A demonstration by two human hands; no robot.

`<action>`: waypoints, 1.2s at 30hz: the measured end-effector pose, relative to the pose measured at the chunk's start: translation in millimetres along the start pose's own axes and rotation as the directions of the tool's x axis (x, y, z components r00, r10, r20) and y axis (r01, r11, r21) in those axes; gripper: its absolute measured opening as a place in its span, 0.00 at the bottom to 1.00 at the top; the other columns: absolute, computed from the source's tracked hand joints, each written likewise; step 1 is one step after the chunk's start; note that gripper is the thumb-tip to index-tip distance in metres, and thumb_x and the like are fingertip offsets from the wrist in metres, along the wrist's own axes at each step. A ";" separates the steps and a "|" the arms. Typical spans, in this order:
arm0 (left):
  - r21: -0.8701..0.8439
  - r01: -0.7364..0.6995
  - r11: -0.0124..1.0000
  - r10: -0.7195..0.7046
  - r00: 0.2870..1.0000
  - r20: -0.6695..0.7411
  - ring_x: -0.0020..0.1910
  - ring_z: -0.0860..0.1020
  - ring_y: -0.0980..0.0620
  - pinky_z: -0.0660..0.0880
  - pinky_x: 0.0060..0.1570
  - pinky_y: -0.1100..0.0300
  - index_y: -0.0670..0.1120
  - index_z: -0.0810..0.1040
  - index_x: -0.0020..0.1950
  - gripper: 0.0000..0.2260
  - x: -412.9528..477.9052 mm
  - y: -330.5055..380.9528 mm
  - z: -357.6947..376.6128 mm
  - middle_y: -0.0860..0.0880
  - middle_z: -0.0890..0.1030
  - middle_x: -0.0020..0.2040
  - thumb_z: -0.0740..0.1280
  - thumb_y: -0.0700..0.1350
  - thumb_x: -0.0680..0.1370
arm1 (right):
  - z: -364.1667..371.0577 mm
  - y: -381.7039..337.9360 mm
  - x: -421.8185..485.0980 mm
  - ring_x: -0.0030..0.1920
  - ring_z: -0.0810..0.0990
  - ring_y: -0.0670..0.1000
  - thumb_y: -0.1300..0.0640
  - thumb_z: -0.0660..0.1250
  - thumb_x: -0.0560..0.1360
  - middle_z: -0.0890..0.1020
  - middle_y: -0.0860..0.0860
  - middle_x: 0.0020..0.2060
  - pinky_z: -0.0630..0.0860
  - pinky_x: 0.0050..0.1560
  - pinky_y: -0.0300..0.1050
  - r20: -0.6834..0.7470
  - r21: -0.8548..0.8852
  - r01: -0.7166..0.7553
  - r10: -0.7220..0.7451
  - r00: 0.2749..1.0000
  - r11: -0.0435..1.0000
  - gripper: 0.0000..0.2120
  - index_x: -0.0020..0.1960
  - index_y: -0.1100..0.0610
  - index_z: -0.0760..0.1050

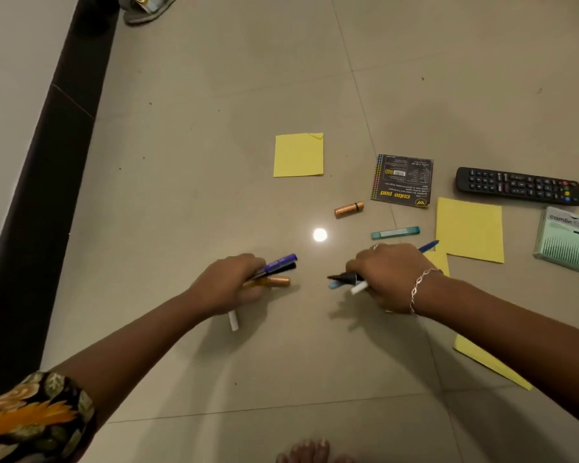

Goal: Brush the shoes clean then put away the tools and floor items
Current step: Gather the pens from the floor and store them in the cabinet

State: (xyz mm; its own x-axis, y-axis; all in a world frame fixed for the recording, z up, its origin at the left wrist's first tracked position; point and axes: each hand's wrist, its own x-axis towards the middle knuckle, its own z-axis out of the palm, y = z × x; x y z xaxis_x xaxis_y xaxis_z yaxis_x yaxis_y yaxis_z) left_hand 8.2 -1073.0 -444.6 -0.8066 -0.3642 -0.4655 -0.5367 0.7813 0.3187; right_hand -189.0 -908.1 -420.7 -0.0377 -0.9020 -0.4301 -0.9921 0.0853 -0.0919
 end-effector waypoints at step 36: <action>0.015 0.093 0.996 -0.094 0.976 0.195 0.40 0.76 0.52 0.66 0.34 0.63 0.50 0.73 0.57 0.12 -20.9 -24.7 -2.3 0.49 0.79 0.44 0.68 0.47 0.74 | -2.2 43.2 87.3 0.53 0.75 0.60 0.62 0.56 0.79 0.76 0.59 0.53 0.70 0.44 0.50 -0.188 0.068 -0.291 0.299 0.936 0.954 0.10 0.60 0.60 0.67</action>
State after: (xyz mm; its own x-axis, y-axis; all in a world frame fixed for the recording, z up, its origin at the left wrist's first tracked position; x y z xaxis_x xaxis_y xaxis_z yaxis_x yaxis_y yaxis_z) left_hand 37.8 -1085.9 -440.8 -0.6886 -0.3305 -0.6454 -0.6058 0.7513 0.2617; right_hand -235.5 -984.0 -460.2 -0.3543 -0.8980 -0.2610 -0.9277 0.3727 -0.0232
